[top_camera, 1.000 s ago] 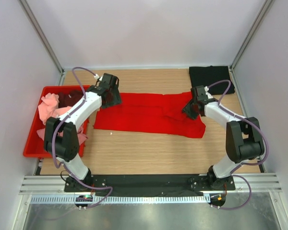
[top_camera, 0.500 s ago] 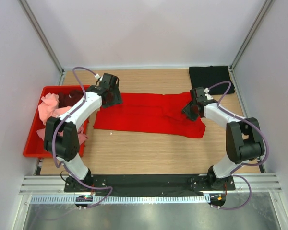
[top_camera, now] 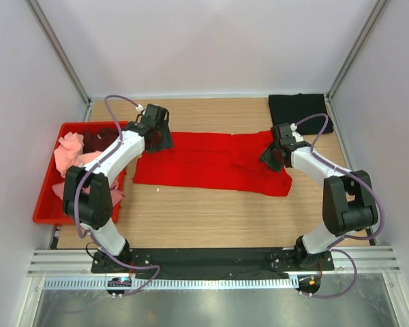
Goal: Fold and stack the t-shirts
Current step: Fold the tshirt
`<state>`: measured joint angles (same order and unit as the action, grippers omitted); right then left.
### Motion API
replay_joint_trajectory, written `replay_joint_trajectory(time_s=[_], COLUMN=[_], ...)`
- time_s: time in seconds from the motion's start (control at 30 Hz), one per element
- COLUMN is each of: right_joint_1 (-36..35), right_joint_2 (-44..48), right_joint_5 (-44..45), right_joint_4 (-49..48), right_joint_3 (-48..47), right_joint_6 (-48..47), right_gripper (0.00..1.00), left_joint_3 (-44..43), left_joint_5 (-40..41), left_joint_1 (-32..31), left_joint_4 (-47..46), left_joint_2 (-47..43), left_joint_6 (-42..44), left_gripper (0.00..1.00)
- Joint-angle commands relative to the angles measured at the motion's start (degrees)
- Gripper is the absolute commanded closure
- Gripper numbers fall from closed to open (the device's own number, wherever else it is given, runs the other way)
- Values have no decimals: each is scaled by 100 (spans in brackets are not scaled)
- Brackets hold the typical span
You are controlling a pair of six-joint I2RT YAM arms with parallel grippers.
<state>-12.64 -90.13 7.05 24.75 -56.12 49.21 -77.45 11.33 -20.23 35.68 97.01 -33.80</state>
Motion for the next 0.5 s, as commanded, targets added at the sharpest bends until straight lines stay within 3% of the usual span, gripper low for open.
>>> replay_joint_trajectory(time_s=[0.0, 0.27, 0.47], right_joint_1=[-63, -71, -80], right_joint_2=[145, -207, -365], right_joint_5=[-160, -274, -204], right_joint_4=[-445, -822, -586], right_joint_3=[83, 198, 48], right_joint_6=[-43, 45, 141], right_gripper=[53, 52, 53], left_joint_3=[-86, -25, -7], left_joint_5=[-219, -184, -123], left_joint_1=[19, 19, 19], left_joint_4=[-237, -246, -255], left_joint_2=[-24, -77, -60], left_joint_6=[40, 40, 5], left_gripper=[46, 48, 48])
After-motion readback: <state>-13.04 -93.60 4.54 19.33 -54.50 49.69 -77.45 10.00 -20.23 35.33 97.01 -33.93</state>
